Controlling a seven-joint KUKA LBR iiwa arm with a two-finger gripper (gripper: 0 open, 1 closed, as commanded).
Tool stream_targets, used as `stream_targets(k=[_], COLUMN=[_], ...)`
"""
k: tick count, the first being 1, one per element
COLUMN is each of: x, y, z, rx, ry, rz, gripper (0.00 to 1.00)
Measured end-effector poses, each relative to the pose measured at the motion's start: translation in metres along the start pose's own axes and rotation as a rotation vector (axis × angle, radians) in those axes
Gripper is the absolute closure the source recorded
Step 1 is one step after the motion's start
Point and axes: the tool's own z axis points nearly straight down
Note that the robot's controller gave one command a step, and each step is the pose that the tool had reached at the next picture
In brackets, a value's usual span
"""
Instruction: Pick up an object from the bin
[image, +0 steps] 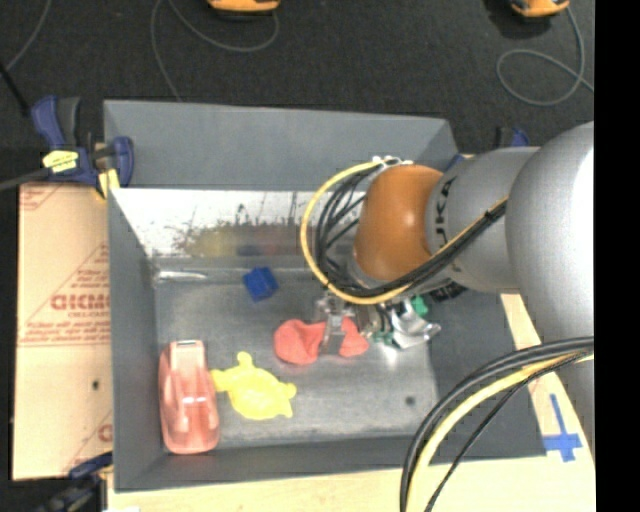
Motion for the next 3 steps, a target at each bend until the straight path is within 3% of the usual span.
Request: stream_targets(k=[3], x=[-0.001], y=[0.000], z=[-0.040], rx=[0.000], ry=[0.000], rz=[-0.003], gripper=[1.00])
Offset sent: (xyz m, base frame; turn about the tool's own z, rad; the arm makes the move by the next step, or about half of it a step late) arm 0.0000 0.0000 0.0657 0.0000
